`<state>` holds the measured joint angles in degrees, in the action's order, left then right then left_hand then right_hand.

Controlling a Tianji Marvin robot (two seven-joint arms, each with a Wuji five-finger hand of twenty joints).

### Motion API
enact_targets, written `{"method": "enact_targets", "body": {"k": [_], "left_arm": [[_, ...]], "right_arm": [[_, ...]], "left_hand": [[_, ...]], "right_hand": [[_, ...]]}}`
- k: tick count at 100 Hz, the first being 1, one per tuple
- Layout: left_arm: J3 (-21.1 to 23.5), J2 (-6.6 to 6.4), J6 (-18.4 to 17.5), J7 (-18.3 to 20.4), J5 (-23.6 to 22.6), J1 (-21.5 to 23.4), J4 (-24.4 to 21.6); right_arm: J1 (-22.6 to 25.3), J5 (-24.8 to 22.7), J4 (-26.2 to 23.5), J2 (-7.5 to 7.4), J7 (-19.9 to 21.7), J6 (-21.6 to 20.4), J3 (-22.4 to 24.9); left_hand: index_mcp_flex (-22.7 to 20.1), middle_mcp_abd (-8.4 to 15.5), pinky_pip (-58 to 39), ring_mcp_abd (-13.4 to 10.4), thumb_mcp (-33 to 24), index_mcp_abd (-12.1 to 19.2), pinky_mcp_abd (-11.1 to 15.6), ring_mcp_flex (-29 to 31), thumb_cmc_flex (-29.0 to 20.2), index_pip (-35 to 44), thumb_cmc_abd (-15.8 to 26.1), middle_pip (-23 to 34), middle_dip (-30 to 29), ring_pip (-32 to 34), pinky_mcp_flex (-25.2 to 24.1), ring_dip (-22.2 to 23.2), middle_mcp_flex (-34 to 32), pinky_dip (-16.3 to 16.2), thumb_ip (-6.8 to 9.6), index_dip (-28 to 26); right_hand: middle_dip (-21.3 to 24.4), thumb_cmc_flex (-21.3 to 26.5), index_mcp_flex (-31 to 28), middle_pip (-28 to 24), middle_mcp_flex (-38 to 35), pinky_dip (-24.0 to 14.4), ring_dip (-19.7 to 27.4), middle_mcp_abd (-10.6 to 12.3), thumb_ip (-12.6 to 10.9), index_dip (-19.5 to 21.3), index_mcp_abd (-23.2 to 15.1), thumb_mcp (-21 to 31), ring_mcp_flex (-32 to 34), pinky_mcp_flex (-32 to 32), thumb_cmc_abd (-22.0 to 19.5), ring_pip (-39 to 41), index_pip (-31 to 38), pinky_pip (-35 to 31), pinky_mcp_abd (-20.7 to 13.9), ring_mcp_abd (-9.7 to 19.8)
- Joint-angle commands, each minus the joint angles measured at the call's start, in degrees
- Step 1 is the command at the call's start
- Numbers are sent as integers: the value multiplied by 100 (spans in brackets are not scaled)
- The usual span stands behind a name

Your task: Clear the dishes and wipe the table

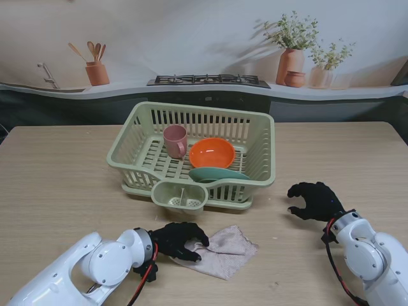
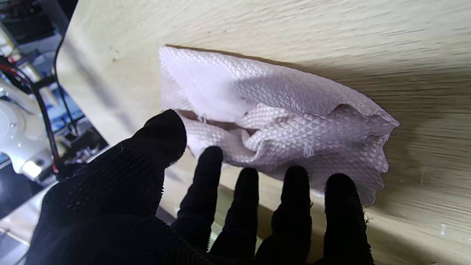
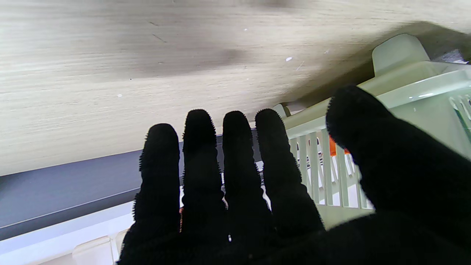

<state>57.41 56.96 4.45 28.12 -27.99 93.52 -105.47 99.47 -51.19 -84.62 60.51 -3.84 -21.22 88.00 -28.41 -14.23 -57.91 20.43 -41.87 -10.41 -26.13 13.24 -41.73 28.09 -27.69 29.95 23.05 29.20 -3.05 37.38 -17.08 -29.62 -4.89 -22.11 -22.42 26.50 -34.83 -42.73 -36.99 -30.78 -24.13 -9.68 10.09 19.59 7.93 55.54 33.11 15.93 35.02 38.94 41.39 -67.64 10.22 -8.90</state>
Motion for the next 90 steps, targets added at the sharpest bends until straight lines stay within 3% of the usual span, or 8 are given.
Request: {"method": "enact_targets", "body": {"k": [1,22,32,46,49,60,75,90], "left_arm": [[-91,3,22,137,-22,-99,60],[-461,-52,218,325,-195,-420,294],[-563,-59,196,310,-403,-503,382],[-606,-59,44,221,-850,-526,466],[-596,-57,-16,190,-945,-519,482],[-479,-60,-291,117,-1412,-432,492],[-102,-62,-409,136,-2027,-132,363],[418,-43,-549,108,-2602,314,181]], "right_arm": [[39,-6,-33,14,85,9,-15],[43,3,-37,15,90,33,-25],[44,7,-42,17,86,51,-30],[40,8,-42,20,72,52,-33],[39,9,-40,20,69,51,-34],[36,7,-38,21,63,53,-37],[33,6,-35,20,64,51,-44],[30,0,-32,18,67,58,-47]], "left_hand": [[136,196,113,-120,-246,195,-116,-70,137,112,-261,-9,-119,31,-62,-29,199,76,-185,28],[-187,-67,-441,33,-827,56,-254,137,-68,266,-559,246,0,675,207,378,61,-214,-196,51],[-602,-329,-1006,338,-1247,-339,-310,437,-306,262,-769,687,242,1586,596,853,-231,-632,-195,151],[-1186,-971,-1592,978,-1721,-649,-263,1066,-727,558,-1000,1236,529,2745,1658,1297,-792,-1104,-161,80],[-1263,-1073,-1701,1029,-1719,-660,-315,1240,-891,705,-1133,1336,582,2905,1870,1329,-934,-1199,-344,42],[-1372,-1303,-2106,1014,-1754,-661,-396,1899,-1196,1282,-1529,1586,706,3250,2566,1384,-1396,-1456,-627,-53],[-1432,-1550,-2462,999,-1784,-739,-533,2459,-1199,1853,-1940,1813,810,3584,3135,1523,-1782,-1614,-741,-140],[-1367,-1606,-2623,941,-1887,-731,-563,2649,-952,2161,-2169,1924,864,3746,3349,1622,-1892,-1659,-784,-229]], "right_hand": [[78,-66,-168,72,101,36,58,-24,-174,38,48,-36,-127,-71,101,-68,64,60,110,-66],[85,-61,-176,89,103,31,59,-27,-179,46,43,-21,-140,-85,90,-73,67,63,109,-55],[85,-59,-171,89,104,28,58,-19,-181,46,39,-12,-138,-87,78,-71,61,63,101,-50],[85,-62,-181,89,108,22,55,-22,-183,48,33,-4,-144,-87,74,-65,62,61,85,-54],[84,-60,-178,88,106,21,53,-17,-184,48,32,0,-142,-88,71,-60,61,60,86,-58],[84,-60,-174,87,113,15,47,-11,-185,50,34,6,-147,-83,67,-50,58,54,80,-52],[81,-66,-177,81,108,8,42,-13,-185,52,29,9,-147,-92,60,-40,57,53,68,-58],[81,-66,-175,78,107,1,39,-22,-184,54,31,12,-155,-93,69,-34,56,48,75,-60]]}}
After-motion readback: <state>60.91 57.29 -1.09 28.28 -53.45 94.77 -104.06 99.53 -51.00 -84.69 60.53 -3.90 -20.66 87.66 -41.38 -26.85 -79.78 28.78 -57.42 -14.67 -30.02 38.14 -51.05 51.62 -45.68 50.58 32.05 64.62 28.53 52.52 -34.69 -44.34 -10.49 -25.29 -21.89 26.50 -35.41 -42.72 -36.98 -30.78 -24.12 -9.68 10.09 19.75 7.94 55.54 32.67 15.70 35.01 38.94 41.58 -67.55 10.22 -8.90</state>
